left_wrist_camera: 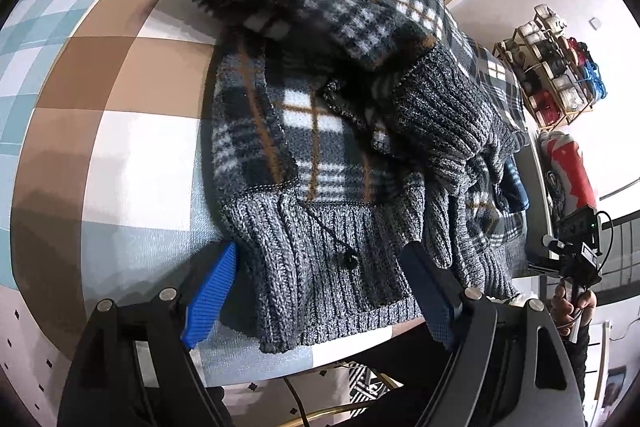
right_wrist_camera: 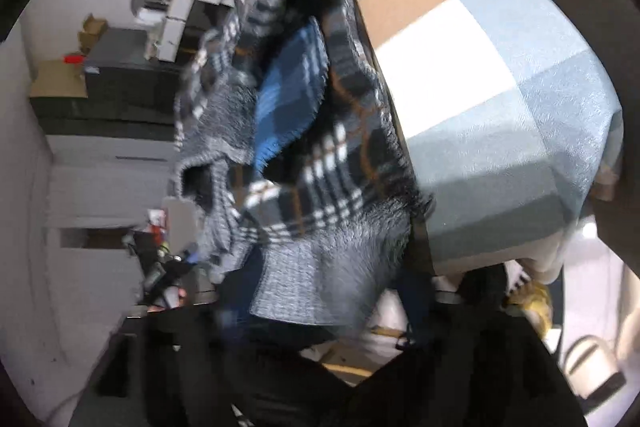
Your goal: Fold large clothes
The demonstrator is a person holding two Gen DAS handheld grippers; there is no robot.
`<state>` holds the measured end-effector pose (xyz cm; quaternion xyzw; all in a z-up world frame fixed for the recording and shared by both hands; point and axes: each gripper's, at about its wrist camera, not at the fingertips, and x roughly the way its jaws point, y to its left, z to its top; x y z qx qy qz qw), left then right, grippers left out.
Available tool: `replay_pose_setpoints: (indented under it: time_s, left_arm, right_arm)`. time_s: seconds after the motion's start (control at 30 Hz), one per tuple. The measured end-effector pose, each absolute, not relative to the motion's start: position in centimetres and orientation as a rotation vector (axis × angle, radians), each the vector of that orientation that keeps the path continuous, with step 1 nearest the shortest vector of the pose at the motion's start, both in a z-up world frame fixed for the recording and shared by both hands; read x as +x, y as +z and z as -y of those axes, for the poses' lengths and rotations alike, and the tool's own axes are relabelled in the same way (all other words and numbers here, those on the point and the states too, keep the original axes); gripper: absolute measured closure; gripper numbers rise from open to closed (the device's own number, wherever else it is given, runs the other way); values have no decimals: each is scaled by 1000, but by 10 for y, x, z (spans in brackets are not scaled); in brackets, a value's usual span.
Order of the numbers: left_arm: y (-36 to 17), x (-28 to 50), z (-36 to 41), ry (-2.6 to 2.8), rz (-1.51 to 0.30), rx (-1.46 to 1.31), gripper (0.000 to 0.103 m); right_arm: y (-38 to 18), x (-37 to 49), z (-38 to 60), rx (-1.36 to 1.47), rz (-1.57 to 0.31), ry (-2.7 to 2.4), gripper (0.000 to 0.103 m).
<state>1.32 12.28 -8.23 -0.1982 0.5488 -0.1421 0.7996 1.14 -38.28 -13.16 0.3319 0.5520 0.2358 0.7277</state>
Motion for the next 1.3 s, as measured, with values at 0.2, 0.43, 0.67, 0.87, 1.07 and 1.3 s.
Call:
replay_pose_setpoints:
  time_s: [0.2, 0.43, 0.67, 0.87, 1.07, 1.3]
  left_arm:
    - [-82, 10, -126, -307, -1175, -426, 23]
    - [-83, 12, -125, -331, -1170, -453, 10]
    - [-83, 17, -123, -366, -1154, -481, 2]
    - [-92, 20, -129, -377, -1240, -506, 96]
    - [-98, 15, -138, -388, -1232, -572, 98]
    - [-82, -5, -151, -444, -1193, -636, 99]
  right_arm:
    - [-134, 22, 385, 765, -1202, 526, 29]
    - [-128, 36, 349, 629, -1255, 582, 28]
    - [-134, 45, 323, 489, -1271, 563, 82]
    - [-131, 38, 324, 515, -1192, 587, 90]
    - [-119, 24, 338, 552, -1146, 608, 92]
    - [-114, 4, 356, 653, -1098, 658, 94]
